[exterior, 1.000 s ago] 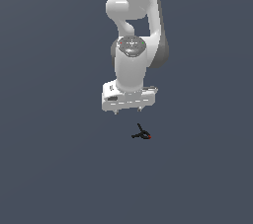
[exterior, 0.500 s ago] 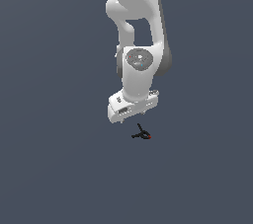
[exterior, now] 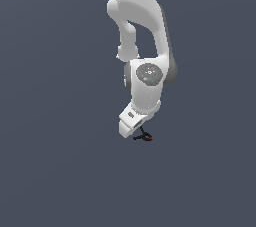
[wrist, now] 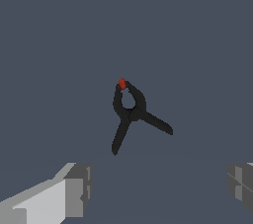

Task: Pick up the object and move it to a goal position.

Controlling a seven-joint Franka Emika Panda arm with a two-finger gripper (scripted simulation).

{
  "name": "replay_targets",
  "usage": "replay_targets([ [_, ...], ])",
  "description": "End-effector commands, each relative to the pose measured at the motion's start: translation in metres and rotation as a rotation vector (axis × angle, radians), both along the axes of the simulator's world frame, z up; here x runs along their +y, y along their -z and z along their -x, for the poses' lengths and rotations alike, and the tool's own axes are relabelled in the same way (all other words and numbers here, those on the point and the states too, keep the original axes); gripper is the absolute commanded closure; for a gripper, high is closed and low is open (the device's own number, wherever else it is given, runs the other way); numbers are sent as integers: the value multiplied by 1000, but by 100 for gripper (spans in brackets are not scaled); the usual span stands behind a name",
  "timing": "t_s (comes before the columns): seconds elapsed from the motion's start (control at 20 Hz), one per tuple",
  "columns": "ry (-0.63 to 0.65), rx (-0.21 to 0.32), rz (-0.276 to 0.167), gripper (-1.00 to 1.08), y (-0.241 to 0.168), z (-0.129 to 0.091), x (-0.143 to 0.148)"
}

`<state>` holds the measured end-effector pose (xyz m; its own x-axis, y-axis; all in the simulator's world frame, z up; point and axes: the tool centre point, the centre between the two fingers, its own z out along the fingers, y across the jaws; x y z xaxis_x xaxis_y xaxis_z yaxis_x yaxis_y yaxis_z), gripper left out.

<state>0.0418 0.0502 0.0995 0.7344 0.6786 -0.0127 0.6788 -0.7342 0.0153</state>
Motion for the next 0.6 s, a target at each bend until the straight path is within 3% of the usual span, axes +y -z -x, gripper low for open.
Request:
replay_targets([
  [0.0,-79,2,-3,-92,8,-3,6],
  [0.55,-299,4,-17,-92,32,-11,24],
])
